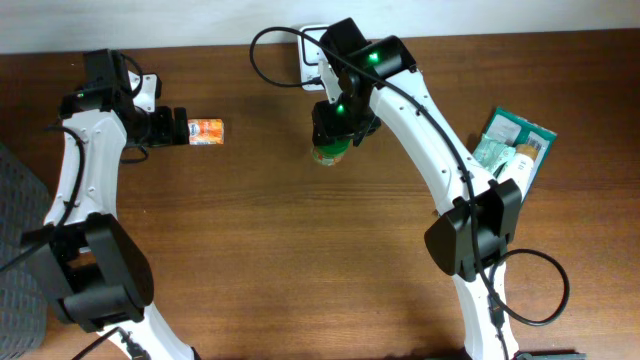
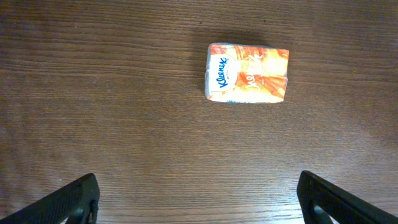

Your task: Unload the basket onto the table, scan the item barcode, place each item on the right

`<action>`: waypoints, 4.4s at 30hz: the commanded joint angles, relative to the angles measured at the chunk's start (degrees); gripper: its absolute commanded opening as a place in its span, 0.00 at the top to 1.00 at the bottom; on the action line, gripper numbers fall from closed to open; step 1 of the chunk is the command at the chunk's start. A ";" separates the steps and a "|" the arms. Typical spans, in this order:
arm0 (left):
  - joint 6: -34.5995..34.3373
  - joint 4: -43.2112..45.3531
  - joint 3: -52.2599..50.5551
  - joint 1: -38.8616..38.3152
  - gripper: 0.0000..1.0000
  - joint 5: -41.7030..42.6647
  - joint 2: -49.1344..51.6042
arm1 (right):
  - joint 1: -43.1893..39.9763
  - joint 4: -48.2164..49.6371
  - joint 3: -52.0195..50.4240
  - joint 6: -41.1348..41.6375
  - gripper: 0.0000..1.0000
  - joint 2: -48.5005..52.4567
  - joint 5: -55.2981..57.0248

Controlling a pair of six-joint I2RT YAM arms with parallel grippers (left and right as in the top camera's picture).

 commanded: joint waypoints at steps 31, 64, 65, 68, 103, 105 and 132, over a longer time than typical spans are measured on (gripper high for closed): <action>0.94 0.11 0.72 0.37 0.01 0.00 -0.04 | -0.07 0.44 2.60 -0.22 0.50 -2.97 -1.14; 0.94 0.11 0.72 0.37 0.01 0.00 -0.04 | 0.61 29.88 10.34 -52.24 0.62 5.20 14.49; 0.94 0.11 0.72 0.37 0.01 -0.02 -0.04 | 0.63 28.72 10.34 -49.99 0.62 5.20 13.40; 0.94 0.11 0.72 0.37 0.01 0.00 -0.04 | 0.31 21.40 10.36 -43.69 0.62 5.14 4.83; 0.94 0.09 0.72 0.37 0.01 0.00 -0.04 | -1.44 33.31 10.12 -45.18 0.66 8.46 22.18; 0.94 0.11 0.72 0.37 0.01 0.00 -0.04 | -1.49 37.88 10.12 -54.25 0.66 10.58 24.35; 0.94 0.11 0.72 0.37 0.01 0.00 -0.04 | -2.21 54.62 9.92 -68.83 0.57 14.86 24.06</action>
